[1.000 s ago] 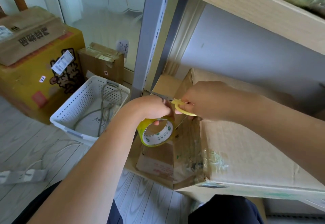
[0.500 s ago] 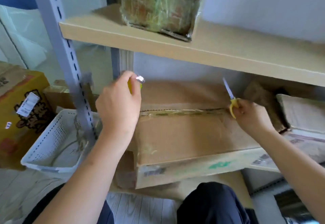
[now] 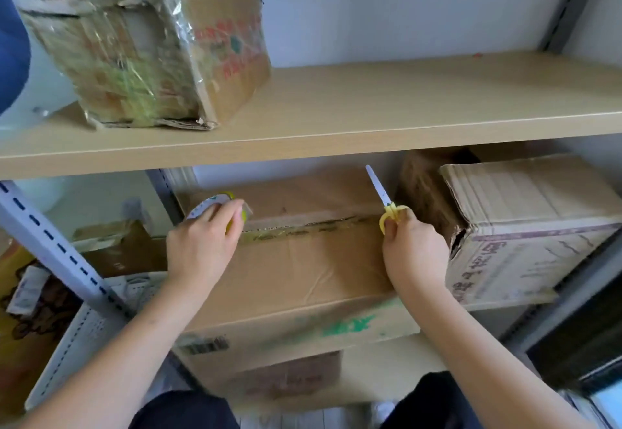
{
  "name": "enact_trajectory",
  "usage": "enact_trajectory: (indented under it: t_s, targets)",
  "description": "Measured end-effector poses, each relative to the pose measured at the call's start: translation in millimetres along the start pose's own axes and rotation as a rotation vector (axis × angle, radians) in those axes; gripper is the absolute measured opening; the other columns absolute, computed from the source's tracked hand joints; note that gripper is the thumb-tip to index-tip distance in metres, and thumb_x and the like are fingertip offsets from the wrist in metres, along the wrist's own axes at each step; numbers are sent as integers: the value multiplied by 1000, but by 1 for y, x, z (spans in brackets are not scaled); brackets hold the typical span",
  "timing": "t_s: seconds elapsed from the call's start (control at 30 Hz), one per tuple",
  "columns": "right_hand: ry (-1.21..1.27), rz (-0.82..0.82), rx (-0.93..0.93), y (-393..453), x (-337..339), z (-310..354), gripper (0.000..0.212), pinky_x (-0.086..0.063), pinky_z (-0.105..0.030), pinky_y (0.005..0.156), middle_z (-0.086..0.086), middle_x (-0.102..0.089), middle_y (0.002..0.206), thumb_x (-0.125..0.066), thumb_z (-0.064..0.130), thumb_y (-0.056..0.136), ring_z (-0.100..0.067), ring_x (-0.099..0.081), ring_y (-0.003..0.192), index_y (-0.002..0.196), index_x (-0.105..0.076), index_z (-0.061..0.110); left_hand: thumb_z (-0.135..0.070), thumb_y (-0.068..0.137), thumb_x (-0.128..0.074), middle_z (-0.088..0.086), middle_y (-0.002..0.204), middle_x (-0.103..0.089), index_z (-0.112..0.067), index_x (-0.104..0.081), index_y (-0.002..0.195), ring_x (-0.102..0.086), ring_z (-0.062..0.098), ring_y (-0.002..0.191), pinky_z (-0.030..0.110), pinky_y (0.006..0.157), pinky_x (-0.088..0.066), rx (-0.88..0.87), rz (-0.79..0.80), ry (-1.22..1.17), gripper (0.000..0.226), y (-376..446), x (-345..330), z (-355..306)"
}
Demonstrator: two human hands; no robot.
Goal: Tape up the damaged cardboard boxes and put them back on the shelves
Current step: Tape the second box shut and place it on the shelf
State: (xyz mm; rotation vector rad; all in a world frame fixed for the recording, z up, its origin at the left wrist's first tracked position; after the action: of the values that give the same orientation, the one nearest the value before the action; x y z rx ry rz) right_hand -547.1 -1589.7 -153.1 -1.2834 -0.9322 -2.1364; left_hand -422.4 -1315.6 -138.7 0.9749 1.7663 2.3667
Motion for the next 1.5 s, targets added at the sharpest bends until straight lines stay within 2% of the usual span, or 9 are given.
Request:
enact_trajectory:
  t_s: [0.2, 0.43, 0.63, 0.8, 1.03, 1.2, 1.3, 1.4, 1.5]
  targets:
    - [56, 86, 34, -12, -6, 27, 28, -21, -28, 44, 4, -39, 61, -40, 37, 102, -15, -31, 48, 103, -60, 17, -25, 101, -50, 3, 74, -72, -19, -74, 105, -60, 28, 49, 33, 42, -45, -177, 90, -20, 25, 10, -42, 50]
    - [81, 207, 409, -4, 68, -10, 28, -46, -32, 50, 9, -55, 66, -40, 52, 98, -13, -56, 56, 102, -49, 25, -50, 94, -41, 2, 70, -71, -34, -68, 110, -62, 32, 58, 35, 56, -51, 344, 317, -394, 35, 37, -10, 8]
    - [201, -123, 812, -24, 189, -27, 21, -44, -19, 45, 14, -63, 68, -61, 40, 87, -3, -51, 50, 97, -75, 29, -29, 97, -56, -19, 77, -71, -36, -74, 87, -59, 8, 40, 20, 43, -42, 625, 415, -894, 22, 64, 19, -68]
    - [384, -276, 558, 34, 236, -21, 20, -40, -23, 58, 14, -62, 76, -74, 35, 84, -5, -50, 63, 99, -65, 25, -17, 96, -56, -12, 60, -66, -25, -77, 88, -56, 12, 38, 20, 46, -44, 770, 512, -1064, 24, 70, 33, -110]
    - [188, -49, 348, 97, 208, -5, 11, -52, -34, 74, -8, -68, 94, -67, 18, 90, -27, -61, 89, 91, -71, 7, -19, 93, -64, 6, 67, -70, -20, -80, 90, -60, 18, 49, 20, 49, -48, 1123, 621, -1452, 17, 65, 55, -139]
    - [334, -676, 457, 19, 191, 8, 18, -40, -31, 45, 0, -58, 64, -48, 23, 90, -26, -52, 54, 82, -61, 15, -11, 90, -66, 4, 92, -78, -14, -79, 87, -71, 18, 72, 29, 71, -56, 1204, 586, -1512, 14, 62, 56, -132]
    - [252, -389, 378, -18, 110, 18, 16, -36, -27, 45, 1, -63, 71, -49, 22, 91, -23, -60, 58, 91, -63, 16, -12, 90, -67, 7, 92, -77, -13, -78, 91, -73, 21, 80, 34, 76, -57, 1258, 557, -1470, 11, 55, 51, -123]
    - [309, 169, 167, -2, 29, 19, 42, -52, -36, 79, -12, -58, 133, -41, 25, 101, -31, -60, 112, 140, -44, 9, -18, 91, -68, 8, 91, -77, -15, -77, 95, -73, 20, 77, 36, 73, -56, 1243, 612, -1469, 11, 50, 49, -121]
    - [388, 378, 57, 11, -10, 17, 45, -51, -37, 85, -20, -62, 124, -41, 33, 103, -36, -60, 112, 137, -44, 3, -21, 89, -69, 1, 96, -77, -19, -78, 94, -72, 15, 78, 30, 66, -56, 1174, 651, -1483, 10, 48, 48, -121]
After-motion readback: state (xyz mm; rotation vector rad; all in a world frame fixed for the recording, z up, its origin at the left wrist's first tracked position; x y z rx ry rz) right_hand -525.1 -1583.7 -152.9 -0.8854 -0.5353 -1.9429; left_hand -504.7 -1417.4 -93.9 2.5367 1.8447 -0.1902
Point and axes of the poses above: each hand's wrist, its own y-axis towards the middle knuckle, its own x-axis out of the back of the hand, z = x × y, the point moved 3 cm from there along y, towards the middle knuckle
